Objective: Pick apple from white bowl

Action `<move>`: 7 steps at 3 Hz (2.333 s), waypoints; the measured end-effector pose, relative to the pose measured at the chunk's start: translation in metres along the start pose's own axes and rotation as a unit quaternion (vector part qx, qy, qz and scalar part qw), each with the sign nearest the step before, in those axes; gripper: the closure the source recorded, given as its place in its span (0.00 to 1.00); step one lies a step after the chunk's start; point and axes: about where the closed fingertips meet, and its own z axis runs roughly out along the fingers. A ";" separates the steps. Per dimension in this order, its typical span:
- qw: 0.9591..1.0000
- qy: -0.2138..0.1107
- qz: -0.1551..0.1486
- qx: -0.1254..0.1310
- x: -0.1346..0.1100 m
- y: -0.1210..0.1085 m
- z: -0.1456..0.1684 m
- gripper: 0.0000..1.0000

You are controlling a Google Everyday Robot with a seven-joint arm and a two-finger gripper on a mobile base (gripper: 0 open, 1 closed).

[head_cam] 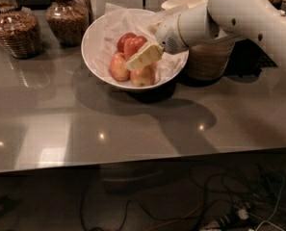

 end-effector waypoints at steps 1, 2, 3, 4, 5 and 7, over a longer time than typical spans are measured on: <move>1.000 -0.001 0.004 -0.006 0.002 -0.002 0.013 0.18; 1.000 0.000 0.005 -0.010 0.003 -0.003 0.020 0.23; 1.000 0.000 0.006 -0.011 0.004 -0.002 0.021 0.42; 1.000 0.000 0.006 -0.010 0.004 -0.002 0.021 0.65; 1.000 -0.007 0.001 -0.006 0.000 -0.001 0.014 0.89; 0.998 -0.049 -0.034 -0.007 -0.043 0.004 -0.031 1.00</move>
Offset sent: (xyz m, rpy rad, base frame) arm 0.0172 0.0129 -0.0167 0.0095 0.0255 0.0096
